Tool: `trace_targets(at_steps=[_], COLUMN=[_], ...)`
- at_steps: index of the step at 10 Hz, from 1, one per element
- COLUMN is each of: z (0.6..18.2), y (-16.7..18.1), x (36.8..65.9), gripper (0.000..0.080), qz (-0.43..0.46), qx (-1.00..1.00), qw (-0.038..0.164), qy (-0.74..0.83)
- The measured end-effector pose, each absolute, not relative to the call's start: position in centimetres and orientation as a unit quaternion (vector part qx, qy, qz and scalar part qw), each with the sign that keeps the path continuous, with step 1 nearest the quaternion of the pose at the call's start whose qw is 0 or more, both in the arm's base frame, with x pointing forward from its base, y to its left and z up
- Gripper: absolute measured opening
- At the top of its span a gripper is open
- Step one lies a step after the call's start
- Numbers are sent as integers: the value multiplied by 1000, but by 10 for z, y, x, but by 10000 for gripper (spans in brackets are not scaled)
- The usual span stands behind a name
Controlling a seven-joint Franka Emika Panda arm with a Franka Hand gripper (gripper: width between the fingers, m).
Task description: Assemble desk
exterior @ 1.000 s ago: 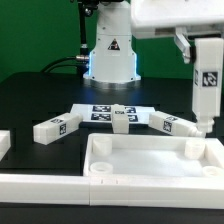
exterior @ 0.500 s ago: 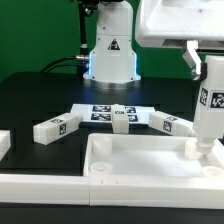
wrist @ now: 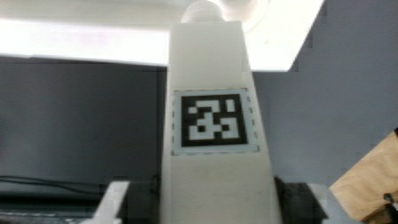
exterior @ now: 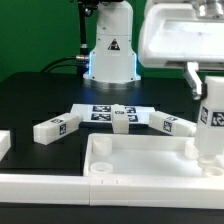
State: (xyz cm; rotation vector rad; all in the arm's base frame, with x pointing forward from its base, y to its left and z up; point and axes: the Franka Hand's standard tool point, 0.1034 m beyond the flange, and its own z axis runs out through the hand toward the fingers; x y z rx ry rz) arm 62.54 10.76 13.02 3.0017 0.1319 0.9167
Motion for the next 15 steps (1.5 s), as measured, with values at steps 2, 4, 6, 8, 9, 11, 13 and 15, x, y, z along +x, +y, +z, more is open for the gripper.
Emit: trace_targets(at_steps=[2,4,6,8,9,11,13,15], z=[128,128,124,119,114,113,114,114], y=[110,119,119,118,117,116,116,116], x=[624,626,625,624,623,626,628,628], gripper=[287,287,287,287,287,287,287,291], qz=[291,292,290,287,284,297,306,306], qx=[956,955,956,957,958,954,951,951], qw=[0,-3,-2,-1,1,3,4,4], qy=[44,46,46,47,47,48,49,50])
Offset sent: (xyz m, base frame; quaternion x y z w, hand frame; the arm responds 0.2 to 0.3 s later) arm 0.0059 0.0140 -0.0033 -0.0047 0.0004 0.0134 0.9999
